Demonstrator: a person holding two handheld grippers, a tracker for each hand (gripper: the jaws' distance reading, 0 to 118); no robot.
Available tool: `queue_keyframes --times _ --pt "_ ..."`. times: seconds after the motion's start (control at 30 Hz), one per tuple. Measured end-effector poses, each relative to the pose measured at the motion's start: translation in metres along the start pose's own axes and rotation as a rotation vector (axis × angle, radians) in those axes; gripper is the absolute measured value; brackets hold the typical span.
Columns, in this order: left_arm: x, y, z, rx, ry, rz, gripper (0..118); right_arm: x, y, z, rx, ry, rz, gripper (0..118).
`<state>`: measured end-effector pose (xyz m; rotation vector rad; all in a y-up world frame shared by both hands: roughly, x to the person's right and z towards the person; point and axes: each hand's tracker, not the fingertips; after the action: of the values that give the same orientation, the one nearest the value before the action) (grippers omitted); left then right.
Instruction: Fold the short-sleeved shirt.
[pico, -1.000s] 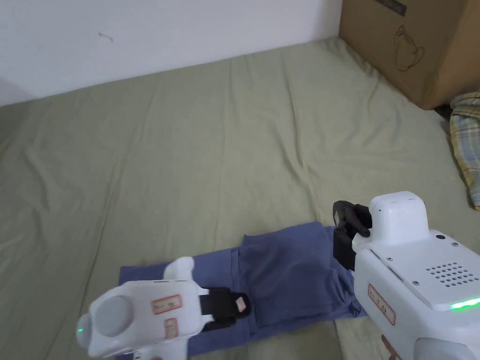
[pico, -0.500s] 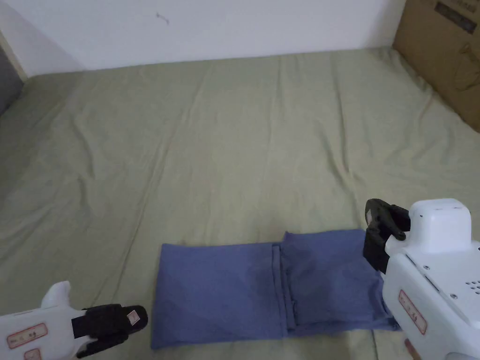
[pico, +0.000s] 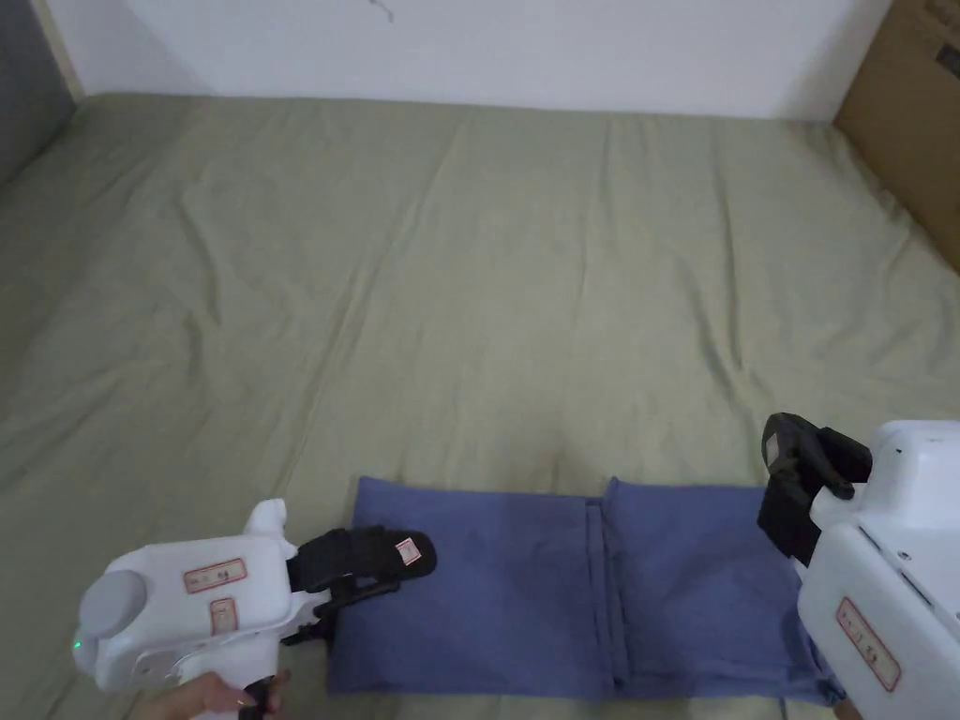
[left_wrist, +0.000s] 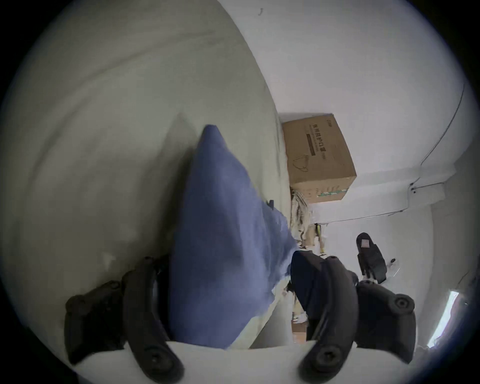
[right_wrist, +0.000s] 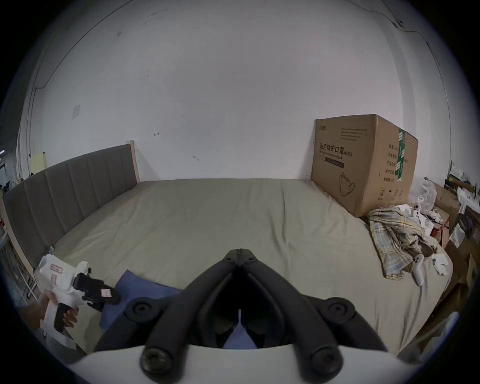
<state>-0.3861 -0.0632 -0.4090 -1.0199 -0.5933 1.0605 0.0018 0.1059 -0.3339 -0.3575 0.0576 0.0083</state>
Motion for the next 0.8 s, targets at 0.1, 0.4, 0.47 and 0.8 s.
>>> queue_keyframes --times 0.1,0.4,0.47,0.8 --pt "-0.006 0.007 -0.008 -0.044 0.011 -0.032 63 -0.001 0.001 -0.006 -0.022 0.004 0.012 0" --pt "-0.016 0.01 0.039 -0.073 0.079 -0.09 14 -0.004 0.003 -0.008 0.018 -0.024 0.01 0" --pt "-0.023 0.015 0.06 -0.058 0.096 -0.087 14 -0.004 0.005 -0.01 0.025 -0.018 -0.002 0" --pt "-0.016 0.019 0.149 0.07 0.278 -0.056 14 -0.016 0.008 -0.006 0.093 -0.017 -0.012 0"
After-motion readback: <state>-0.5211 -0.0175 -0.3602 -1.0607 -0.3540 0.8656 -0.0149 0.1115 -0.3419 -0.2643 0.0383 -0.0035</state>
